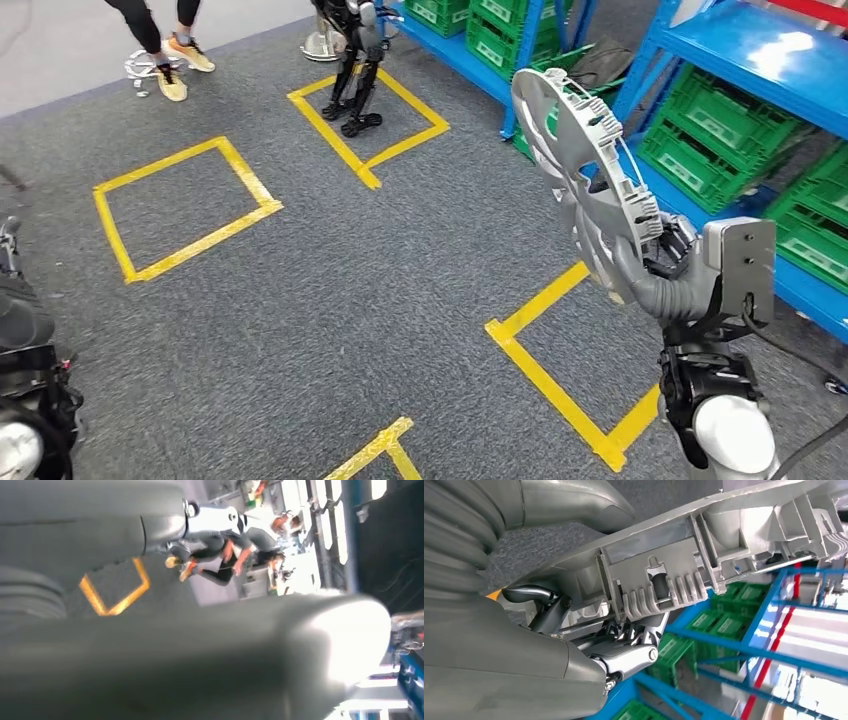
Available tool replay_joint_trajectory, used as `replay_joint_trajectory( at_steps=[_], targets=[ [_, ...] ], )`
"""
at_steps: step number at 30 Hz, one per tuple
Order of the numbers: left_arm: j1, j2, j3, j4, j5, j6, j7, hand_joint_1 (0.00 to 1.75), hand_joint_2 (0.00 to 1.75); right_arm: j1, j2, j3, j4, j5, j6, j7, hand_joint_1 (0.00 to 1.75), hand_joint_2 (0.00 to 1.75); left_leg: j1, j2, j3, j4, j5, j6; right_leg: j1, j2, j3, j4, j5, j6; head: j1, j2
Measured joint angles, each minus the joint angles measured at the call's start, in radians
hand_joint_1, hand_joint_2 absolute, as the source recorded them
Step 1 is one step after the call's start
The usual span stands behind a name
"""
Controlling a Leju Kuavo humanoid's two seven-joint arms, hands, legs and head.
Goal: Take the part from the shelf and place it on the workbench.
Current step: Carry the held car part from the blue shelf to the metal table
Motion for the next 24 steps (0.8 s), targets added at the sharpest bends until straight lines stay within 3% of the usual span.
replay_joint_trajectory(
  at_steps=[2,4,5,6,8,10,11,13,15,17,18,20,21,22,24],
  targets=[
    [-0.006,0.006,0.021,0.005,0.01,-0.006,-0.013,0.0,0.0,-0.014,-0.004,0.0,0.01,0.001,0.008,0.008,1.75,1.75,-0.003,0.073,-0.054,0.101,-0.047,-0.006,-0.001,-0.027,0.008,-0.012,0.004,-0.003,-0.011,0.0],
    [-0.009,0.011,0.04,0.02,0.019,-0.02,-0.021,0.0,0.0,-0.019,-0.014,-0.001,0.019,-0.001,0.01,0.015,1.75,1.75,0.004,0.096,-0.111,0.212,-0.082,-0.013,-0.001,-0.055,0.008,-0.012,0.003,-0.003,-0.021,0.0],
    [-0.009,0.013,0.048,0.029,0.022,-0.026,-0.023,0.0,0.0,-0.018,-0.02,-0.003,0.023,-0.006,0.009,0.016,1.75,1.75,0.008,0.1,-0.121,0.23,-0.079,-0.016,-0.001,-0.07,0.008,-0.012,0.002,-0.002,-0.025,0.0],
    [-0.01,0.015,0.055,0.038,0.027,-0.029,-0.026,0.0,0.0,-0.016,-0.026,-0.007,0.027,-0.014,0.008,0.017,1.75,1.75,0.011,0.105,-0.108,0.205,-0.06,-0.019,-0.002,-0.085,0.008,-0.01,0.0,0.001,-0.029,0.0],
    [-0.011,0.019,0.07,0.051,0.038,-0.029,-0.034,0.0,0.0,-0.01,-0.038,-0.015,0.03,-0.035,0.009,0.013,1.75,1.75,0.011,0.141,-0.038,0.079,-0.012,-0.023,-0.002,-0.11,0.007,-0.002,-0.008,0.012,-0.038,0.0],
    [-0.014,0.022,0.082,0.061,0.047,-0.025,-0.039,0.0,0.0,-0.008,-0.047,-0.023,0.032,-0.047,0.014,0.001,1.75,1.75,0.007,0.168,0.018,-0.013,0.007,-0.015,0.003,-0.13,0.004,0.011,-0.018,0.027,-0.044,0.0],
    [-0.016,0.024,0.086,0.065,0.051,-0.023,-0.041,0.0,0.0,-0.008,-0.05,-0.025,0.033,-0.05,0.016,-0.006,1.75,1.75,0.004,0.168,0.024,-0.024,0.004,-0.009,0.006,-0.139,0.004,0.014,-0.02,0.033,-0.044,0.0],
    [-0.02,0.025,0.092,0.073,0.058,-0.02,-0.045,0.0,0.0,-0.01,-0.053,-0.027,0.037,-0.052,0.02,-0.018,1.75,1.75,0.003,0.141,0.022,-0.023,0.009,0.005,0.005,-0.156,0.006,0.015,-0.023,0.043,-0.039,0.0],
    [-0.029,0.026,0.096,0.077,0.063,-0.019,-0.046,0.0,0.0,-0.014,-0.054,-0.027,0.043,-0.053,0.021,-0.023,1.75,1.75,0.006,0.117,0.021,-0.025,0.013,0.015,-0.001,-0.127,-0.009,0.046,-0.048,0.052,-0.031,0.0],
    [-0.041,0.026,0.098,0.082,0.065,-0.02,-0.046,0.0,0.0,-0.016,-0.056,-0.028,0.048,-0.054,0.022,-0.026,1.75,1.75,0.006,0.092,0.02,-0.026,0.017,0.025,-0.005,-0.067,-0.059,0.154,-0.103,0.056,-0.019,0.0],
    [-0.044,0.026,0.098,0.085,0.066,-0.021,-0.046,0.0,0.0,-0.016,-0.056,-0.028,0.05,-0.054,0.022,-0.027,1.75,1.75,0.003,0.079,0.018,-0.026,0.018,0.028,-0.004,-0.048,-0.093,0.226,-0.131,0.054,-0.013,0.0],
    [-0.046,0.026,0.098,0.092,0.066,-0.022,-0.046,0.0,0.0,-0.016,-0.057,-0.028,0.057,-0.054,0.022,-0.028,1.75,1.75,-0.002,0.049,0.015,-0.026,0.021,0.034,-0.002,-0.036,-0.139,0.312,-0.148,0.046,-0.004,0.0],
    [-0.046,0.026,0.098,0.095,0.066,-0.022,-0.046,0.0,0.0,-0.016,-0.057,-0.028,0.061,-0.054,0.022,-0.028,1.75,1.75,-0.005,0.034,0.015,-0.026,0.023,0.035,0.0,-0.033,-0.137,0.299,-0.13,0.039,-0.001,0.0],
    [-0.047,0.026,0.098,0.097,0.066,-0.022,-0.046,0.0,0.0,-0.016,-0.057,-0.028,0.064,-0.054,0.022,-0.027,1.75,1.75,-0.007,0.019,0.014,-0.026,0.025,0.035,0.003,-0.025,-0.117,0.251,-0.098,0.031,0.001,0.0],
    [-0.049,0.025,0.098,0.1,0.067,-0.02,-0.047,0.0,0.0,-0.018,-0.058,-0.028,0.066,-0.054,0.022,-0.028,1.75,1.75,-0.008,-0.009,0.012,-0.026,0.03,0.033,0.009,0.019,-0.056,0.113,-0.037,0.011,0.002,0.0]
  ],
)
